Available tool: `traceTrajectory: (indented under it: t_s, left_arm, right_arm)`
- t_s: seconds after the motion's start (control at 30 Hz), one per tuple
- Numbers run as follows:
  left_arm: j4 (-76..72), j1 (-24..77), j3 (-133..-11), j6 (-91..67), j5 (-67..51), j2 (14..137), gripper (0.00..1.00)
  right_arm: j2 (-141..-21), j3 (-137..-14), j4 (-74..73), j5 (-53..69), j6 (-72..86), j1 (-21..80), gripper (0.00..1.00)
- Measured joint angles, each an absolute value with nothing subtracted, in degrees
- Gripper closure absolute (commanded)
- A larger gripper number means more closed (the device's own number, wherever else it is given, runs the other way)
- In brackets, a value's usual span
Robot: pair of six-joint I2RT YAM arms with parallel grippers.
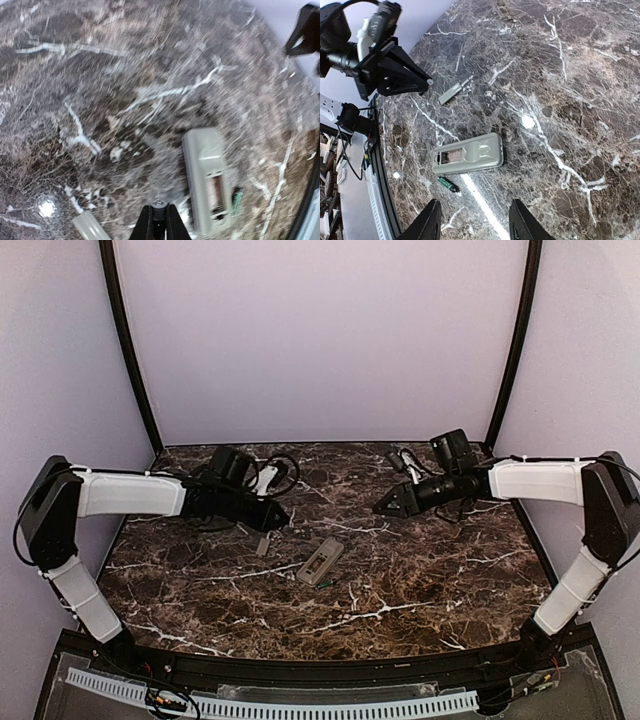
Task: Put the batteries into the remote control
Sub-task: Pick up the battery from the center of the board, then pass from the left arm to the right
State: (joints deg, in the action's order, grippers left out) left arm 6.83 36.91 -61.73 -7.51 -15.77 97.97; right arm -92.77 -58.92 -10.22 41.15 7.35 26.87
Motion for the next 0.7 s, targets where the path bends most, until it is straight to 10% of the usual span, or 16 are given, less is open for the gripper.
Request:
traceTrajectory:
  t_s: [0.7]
  left_arm:
    - [-62.7, 42.1, -45.7, -44.3, -22.9, 91.0, 0.94]
  right_arm:
    - [-94.5, -64.2, 15.3, 53.1, 21.7, 37.5, 0.68]
